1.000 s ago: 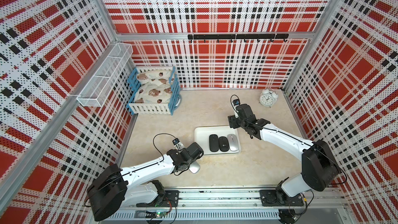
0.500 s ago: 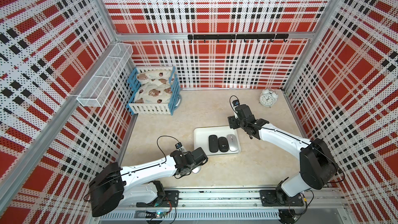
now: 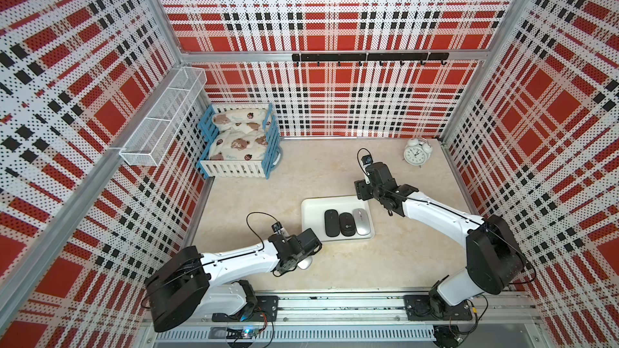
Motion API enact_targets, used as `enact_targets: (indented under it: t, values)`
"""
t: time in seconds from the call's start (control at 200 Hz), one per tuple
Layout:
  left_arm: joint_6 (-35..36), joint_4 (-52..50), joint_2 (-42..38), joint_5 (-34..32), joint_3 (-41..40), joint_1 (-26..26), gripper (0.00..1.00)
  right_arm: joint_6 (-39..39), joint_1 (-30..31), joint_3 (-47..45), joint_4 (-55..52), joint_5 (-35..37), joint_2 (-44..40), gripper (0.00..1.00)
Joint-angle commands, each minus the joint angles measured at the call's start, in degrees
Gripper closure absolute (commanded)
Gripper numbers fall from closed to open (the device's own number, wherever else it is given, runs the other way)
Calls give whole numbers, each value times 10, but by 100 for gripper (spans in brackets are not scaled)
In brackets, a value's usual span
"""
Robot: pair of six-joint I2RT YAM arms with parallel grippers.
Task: Put the mouse in the storage box
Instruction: Pick up the mouse from the center of the board.
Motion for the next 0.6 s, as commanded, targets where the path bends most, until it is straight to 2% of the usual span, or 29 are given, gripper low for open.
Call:
enact_targets:
  t: [0.0, 0.055, 0.145, 0.251, 0.381, 0.481, 0.591]
  values:
    - [28, 31, 31, 4, -1, 11, 14, 2, 2, 9, -2, 10, 6, 25]
    - [38, 30, 41, 4, 4, 10, 18, 4, 2, 9, -3, 14, 4, 25]
    - [54, 28, 54, 1, 11, 11, 33, 4, 2, 4, 0, 19, -1, 25]
    - [73, 26, 62, -6, 22, 11, 41, 4, 2, 2, 2, 24, -1, 25]
    - [107, 9, 67, -36, 51, 16, 46, 4, 2, 3, 0, 27, 2, 25]
    - [137, -27, 61, -67, 88, 22, 55, 5, 2, 5, -1, 29, 5, 25]
    - [154, -87, 39, -103, 132, 32, 55, 6, 2, 6, -2, 31, 4, 25]
